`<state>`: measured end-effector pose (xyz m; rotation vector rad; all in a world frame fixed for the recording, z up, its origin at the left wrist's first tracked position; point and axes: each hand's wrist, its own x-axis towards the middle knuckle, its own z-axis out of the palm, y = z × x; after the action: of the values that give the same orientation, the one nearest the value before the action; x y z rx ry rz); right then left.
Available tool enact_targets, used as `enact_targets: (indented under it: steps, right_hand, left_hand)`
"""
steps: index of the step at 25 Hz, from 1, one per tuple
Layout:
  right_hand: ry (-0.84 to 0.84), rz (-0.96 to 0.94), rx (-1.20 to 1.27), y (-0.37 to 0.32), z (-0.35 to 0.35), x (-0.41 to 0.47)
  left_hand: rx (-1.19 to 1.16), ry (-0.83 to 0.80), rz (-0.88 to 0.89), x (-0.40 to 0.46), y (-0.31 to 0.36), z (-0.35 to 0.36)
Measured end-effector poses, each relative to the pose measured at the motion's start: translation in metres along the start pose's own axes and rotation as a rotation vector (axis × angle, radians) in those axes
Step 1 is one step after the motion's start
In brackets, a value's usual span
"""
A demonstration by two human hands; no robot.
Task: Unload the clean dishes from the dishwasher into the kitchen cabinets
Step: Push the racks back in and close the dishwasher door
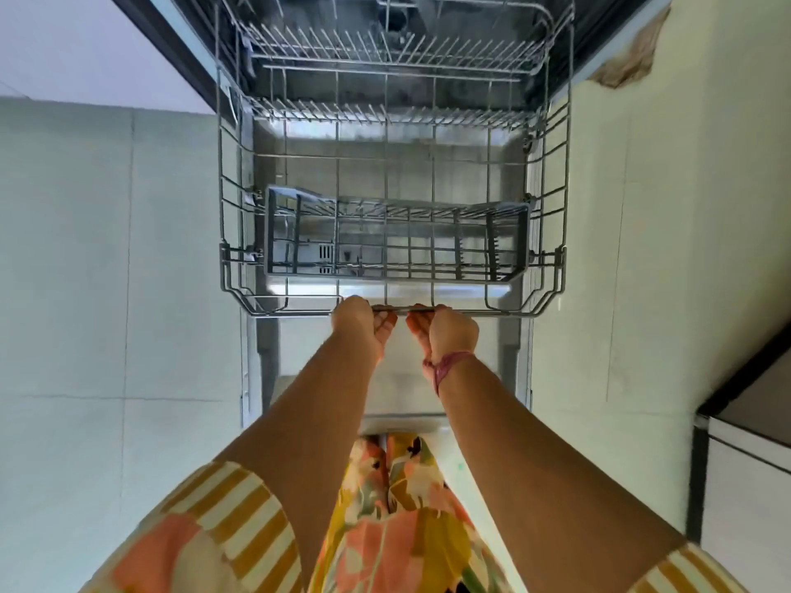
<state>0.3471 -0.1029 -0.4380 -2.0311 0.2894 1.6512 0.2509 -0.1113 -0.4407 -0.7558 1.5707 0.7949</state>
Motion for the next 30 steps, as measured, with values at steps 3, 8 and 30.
enact_targets:
  steps: [3,8,30]
  right_hand:
    - [-0.024,-0.119,-0.173,-0.041,0.045,0.005]
    - [-0.148,-0.215,-0.216,-0.12,0.122,0.02]
    - [-0.497,-0.381,-0.126,-0.235,0.223,0.048]
  left_hand:
    - [0.07,-0.112,0.137,0.002,0.046,0.035]
    - [0.117,-0.184,0.323,-0.001,0.124,0.099]
    - [0.168,-0.272,0.535,0.015,0.244,0.197]
